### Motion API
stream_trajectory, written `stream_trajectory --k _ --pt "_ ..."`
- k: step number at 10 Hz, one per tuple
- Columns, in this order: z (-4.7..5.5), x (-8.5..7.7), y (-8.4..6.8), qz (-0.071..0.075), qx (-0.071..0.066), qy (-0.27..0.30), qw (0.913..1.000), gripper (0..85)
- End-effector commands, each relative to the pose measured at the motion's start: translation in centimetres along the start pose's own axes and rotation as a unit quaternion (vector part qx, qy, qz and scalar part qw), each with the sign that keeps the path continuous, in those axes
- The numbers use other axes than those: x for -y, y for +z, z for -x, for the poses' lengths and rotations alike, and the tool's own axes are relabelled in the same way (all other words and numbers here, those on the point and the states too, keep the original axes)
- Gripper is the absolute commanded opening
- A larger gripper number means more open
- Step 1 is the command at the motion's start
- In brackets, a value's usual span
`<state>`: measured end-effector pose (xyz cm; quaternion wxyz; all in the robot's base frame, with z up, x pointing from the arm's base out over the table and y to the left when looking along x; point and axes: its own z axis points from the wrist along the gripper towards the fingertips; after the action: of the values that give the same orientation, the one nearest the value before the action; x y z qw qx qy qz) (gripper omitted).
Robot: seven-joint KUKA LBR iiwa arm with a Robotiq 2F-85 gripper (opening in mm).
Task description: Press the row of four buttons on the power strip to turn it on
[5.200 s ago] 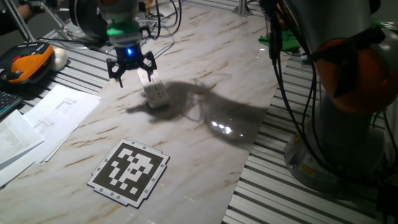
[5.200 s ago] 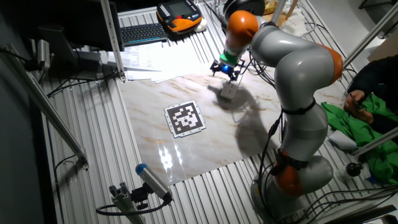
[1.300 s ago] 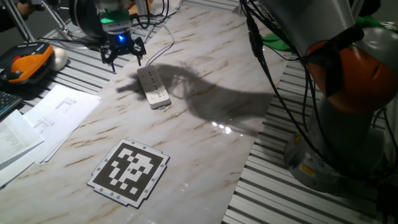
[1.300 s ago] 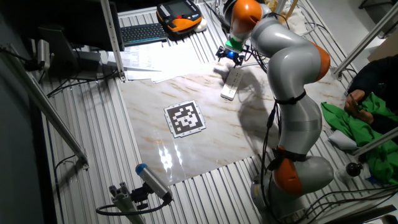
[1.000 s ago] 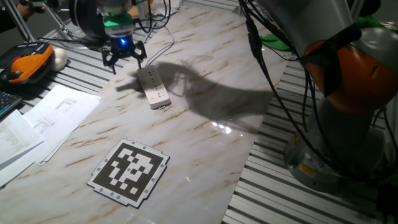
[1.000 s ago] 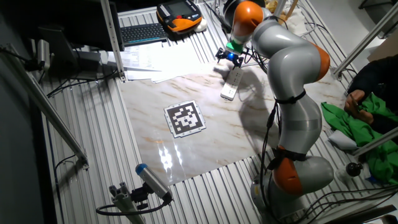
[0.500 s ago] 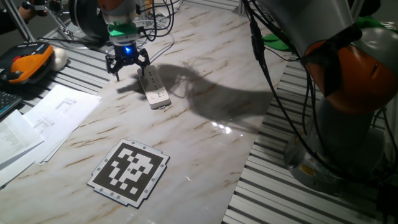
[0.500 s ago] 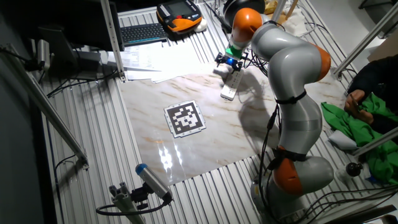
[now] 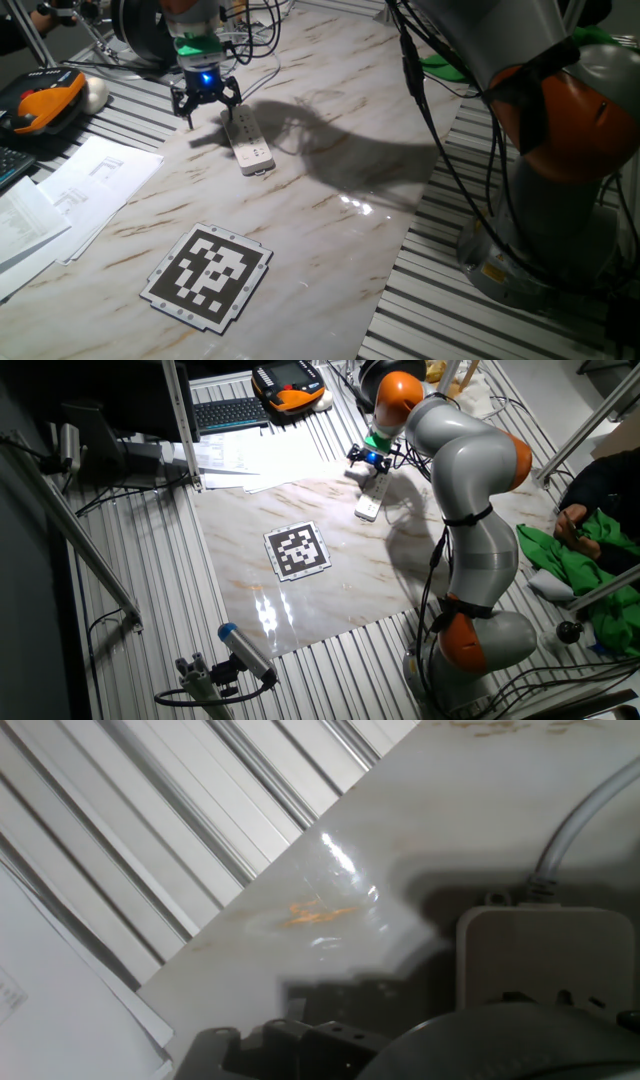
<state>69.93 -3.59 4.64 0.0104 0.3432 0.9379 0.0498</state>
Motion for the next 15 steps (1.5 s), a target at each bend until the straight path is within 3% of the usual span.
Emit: stream_trajectory --k 1,8,15 --pt "0.1 0.1 0.1 0.002 -0.001 -0.001 1.0000 85.0" --pt "-0.1 -0.4 -0.1 -0.002 0.001 0.003 1.0000 85.0" --pt "0.0 0.1 1.2 0.009 -0.001 -0.001 1.0000 85.0"
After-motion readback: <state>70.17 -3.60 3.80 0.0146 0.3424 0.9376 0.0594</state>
